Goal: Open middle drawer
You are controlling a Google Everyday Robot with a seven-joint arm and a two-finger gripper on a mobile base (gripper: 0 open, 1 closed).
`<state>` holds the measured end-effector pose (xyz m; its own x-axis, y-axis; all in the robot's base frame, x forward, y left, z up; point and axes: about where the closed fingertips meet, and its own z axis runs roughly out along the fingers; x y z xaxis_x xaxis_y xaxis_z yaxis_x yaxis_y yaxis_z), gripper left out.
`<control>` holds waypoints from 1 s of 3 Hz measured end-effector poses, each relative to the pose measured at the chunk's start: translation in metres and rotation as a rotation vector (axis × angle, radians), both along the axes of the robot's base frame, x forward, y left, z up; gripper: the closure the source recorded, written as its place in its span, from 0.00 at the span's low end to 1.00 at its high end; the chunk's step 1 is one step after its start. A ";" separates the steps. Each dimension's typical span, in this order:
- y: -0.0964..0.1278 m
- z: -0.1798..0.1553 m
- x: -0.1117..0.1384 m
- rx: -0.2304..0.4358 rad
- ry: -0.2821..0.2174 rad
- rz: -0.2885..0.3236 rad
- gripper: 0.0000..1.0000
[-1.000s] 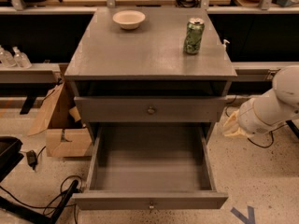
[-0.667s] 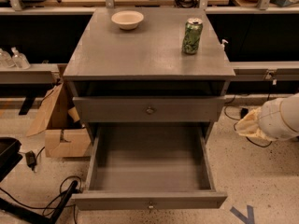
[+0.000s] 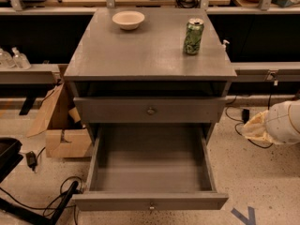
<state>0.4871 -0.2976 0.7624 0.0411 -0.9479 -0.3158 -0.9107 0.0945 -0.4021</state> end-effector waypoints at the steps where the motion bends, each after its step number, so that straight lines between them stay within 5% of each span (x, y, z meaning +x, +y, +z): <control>1: 0.001 0.000 0.000 0.000 0.000 0.002 0.35; 2: 0.003 0.000 0.000 -0.001 0.000 0.005 0.06; 3: 0.003 0.001 0.000 -0.001 0.000 0.006 0.00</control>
Offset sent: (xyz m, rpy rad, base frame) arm -0.0002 0.0008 0.0002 -0.0003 0.0000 0.0015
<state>0.4868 -0.2942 0.7630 0.0469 -0.9480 -0.3147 -0.9113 0.0884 -0.4020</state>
